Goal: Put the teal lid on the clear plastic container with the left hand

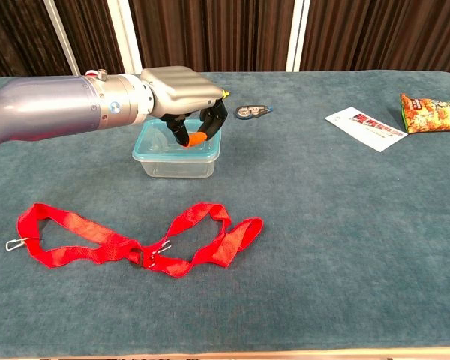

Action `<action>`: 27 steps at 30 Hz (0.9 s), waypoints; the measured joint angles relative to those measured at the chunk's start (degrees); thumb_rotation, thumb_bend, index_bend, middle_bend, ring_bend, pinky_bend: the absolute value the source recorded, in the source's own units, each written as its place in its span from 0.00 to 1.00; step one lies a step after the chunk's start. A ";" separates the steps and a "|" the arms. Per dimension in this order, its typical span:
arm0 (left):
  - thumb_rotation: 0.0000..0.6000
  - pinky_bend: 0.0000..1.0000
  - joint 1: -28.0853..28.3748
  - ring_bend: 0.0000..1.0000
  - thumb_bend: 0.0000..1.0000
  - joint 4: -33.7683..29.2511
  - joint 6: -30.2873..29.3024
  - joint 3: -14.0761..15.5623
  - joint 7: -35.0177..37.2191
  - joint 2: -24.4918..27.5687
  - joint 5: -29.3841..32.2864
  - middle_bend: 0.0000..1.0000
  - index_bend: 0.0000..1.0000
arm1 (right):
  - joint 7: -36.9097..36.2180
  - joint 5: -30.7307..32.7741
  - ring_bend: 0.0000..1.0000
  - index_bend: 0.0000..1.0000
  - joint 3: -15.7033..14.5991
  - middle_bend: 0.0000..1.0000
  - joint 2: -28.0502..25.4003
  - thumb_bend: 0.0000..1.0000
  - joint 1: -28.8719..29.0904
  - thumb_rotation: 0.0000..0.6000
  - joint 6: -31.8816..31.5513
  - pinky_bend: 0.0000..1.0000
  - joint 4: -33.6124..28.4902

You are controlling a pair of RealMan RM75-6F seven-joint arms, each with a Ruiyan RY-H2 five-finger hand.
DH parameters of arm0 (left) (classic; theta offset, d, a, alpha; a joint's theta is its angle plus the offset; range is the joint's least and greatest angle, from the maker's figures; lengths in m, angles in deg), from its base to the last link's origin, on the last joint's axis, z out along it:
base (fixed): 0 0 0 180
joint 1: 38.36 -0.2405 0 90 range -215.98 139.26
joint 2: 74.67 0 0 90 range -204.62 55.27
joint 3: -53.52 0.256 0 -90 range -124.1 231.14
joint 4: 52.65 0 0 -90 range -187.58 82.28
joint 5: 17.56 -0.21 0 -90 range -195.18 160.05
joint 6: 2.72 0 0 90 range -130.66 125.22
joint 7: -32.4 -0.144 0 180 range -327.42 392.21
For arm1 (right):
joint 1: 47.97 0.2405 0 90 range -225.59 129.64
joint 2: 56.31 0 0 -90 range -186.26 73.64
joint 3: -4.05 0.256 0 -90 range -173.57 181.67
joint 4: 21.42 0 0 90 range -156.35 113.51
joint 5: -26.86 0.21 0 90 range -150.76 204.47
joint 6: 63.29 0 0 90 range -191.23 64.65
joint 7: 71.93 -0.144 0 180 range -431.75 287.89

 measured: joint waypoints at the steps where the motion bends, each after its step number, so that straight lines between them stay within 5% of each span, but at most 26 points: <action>1: 1.00 0.26 -0.06 0.32 0.49 -0.16 -0.04 -0.04 0.05 0.10 -0.09 0.53 0.69 | 0.01 0.01 0.02 0.06 -0.01 0.04 -0.01 0.39 -0.01 1.00 -0.01 0.00 -0.02; 27: 1.00 0.26 -1.45 0.33 0.49 -2.99 0.62 -0.33 0.64 0.67 0.38 0.57 0.71 | 0.45 0.47 0.02 0.06 0.04 0.04 -0.02 0.39 0.04 1.00 0.06 0.00 -0.24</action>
